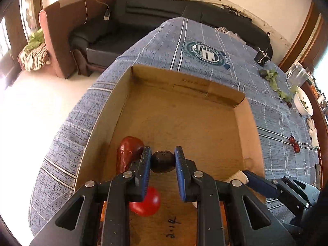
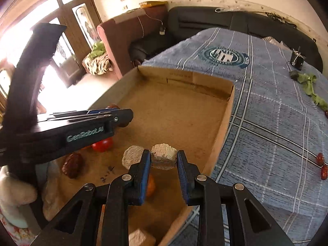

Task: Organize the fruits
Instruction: 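Open both tools to drop the plum and cube into the box, then move both open tools back over the last two red dates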

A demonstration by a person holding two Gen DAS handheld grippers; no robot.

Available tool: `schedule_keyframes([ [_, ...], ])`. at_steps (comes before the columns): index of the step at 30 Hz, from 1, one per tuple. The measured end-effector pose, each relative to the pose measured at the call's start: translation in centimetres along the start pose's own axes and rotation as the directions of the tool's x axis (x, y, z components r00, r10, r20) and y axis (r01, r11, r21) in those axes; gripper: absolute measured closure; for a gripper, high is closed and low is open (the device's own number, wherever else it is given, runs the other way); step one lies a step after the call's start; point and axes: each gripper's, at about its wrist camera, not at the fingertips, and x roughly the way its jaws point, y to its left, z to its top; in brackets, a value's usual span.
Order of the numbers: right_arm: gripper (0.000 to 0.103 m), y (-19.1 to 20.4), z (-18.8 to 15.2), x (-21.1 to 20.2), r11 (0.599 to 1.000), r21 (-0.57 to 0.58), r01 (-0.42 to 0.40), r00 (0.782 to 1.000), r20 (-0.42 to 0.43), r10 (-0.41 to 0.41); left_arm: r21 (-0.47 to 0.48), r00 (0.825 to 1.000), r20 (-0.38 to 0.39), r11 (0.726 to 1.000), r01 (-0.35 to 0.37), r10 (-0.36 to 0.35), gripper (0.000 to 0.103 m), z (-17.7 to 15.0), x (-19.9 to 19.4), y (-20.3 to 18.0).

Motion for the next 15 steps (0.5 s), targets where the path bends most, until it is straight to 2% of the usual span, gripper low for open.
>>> schedule_keyframes([
  [5, 0.073, 0.2, 0.0, 0.8, 1.0, -0.011, 0.009, 1.0, -0.011, -0.009, -0.025, 1.0, 0.02, 0.999, 0.021, -0.021, 0.079, -0.2, -0.7, 0.1],
  [7, 0.072, 0.5, 0.0, 0.7, 1.0, -0.023, 0.015, 1.0, -0.003, -0.015, -0.032, 0.999, 0.033, 0.999, 0.024, -0.023, 0.074, -0.3, -1.4, 0.1],
  [9, 0.062, 0.8, 0.0, 0.3, 0.999, -0.029, 0.021, 1.0, 0.012, -0.02, -0.032, 0.998, 0.067, 0.999, 0.015, -0.013, 0.06, -0.6, -2.7, -0.1],
  [11, 0.057, 0.9, 0.0, -0.4, 1.0, -0.023, 0.01, 0.999, 0.034, -0.009, -0.032, 0.995, 0.104, 0.999, 0.013, -0.009, 0.054, -0.8, -4.2, -0.2],
  [15, 0.057, 0.4, -0.3, -3.1, 1.0, 0.014, -0.006, 0.996, 0.093, 0.005, -0.052, 0.983, 0.183, 0.998, 0.018, -0.008, 0.038, -1.6, -7.6, -0.6],
])
